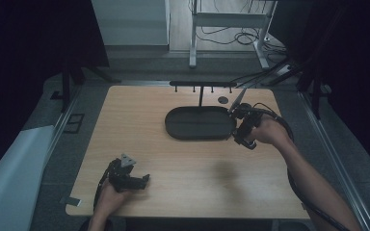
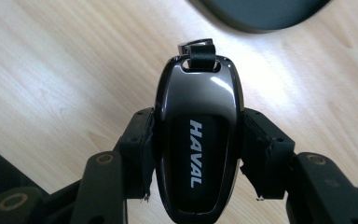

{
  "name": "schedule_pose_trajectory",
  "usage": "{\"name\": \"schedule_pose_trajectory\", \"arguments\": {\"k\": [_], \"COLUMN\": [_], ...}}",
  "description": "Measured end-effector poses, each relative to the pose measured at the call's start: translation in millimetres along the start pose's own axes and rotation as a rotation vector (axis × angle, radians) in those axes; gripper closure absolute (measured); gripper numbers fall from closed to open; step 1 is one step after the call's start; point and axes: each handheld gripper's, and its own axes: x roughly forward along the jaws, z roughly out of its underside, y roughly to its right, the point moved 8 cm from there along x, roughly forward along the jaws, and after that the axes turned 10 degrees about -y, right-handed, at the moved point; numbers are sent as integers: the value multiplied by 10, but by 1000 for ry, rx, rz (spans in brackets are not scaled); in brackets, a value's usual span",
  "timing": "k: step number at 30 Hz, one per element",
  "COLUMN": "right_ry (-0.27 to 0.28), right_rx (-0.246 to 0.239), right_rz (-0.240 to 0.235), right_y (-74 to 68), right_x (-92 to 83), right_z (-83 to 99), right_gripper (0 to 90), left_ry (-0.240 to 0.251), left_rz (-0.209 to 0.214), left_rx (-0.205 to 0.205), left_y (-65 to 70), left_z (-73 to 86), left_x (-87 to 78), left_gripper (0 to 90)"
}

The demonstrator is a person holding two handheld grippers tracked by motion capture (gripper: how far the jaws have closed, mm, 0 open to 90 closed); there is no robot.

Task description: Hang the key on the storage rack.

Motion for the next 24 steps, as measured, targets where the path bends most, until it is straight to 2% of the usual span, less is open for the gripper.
{"name": "schedule_pose_trajectory", "arguments": {"k": [4,5,7,8,12,13,24], "right_ry": [1,10,5,4,3,8,20], "right_rx": [31,55,61,82,106,129,205], "right_rz": [7,7,7,9,14,5,0], "right_y": [97,161,186,264,340,397,561], "right_x": [-94,-158,-182,-254,-327,-388,-603], "right_z": [-41,-78,-84,-124,-171,-219,-417], "right_gripper": [489,489,489,489,488,489,489], "left_ry": [0,0,0,0,1,-1,-1], "left_rz": [1,0,0,-1,0,0,0], "left_rx": [0,0,0,0,-1,2,-1], "left_y": [1,0,0,0,1,0,1], "left_z": [0,0,0,-2,-4,-3,-7], "left_x": [0,0,1,1,4,3,6], "left_gripper": [0,0,0,0,0,0,0]}}
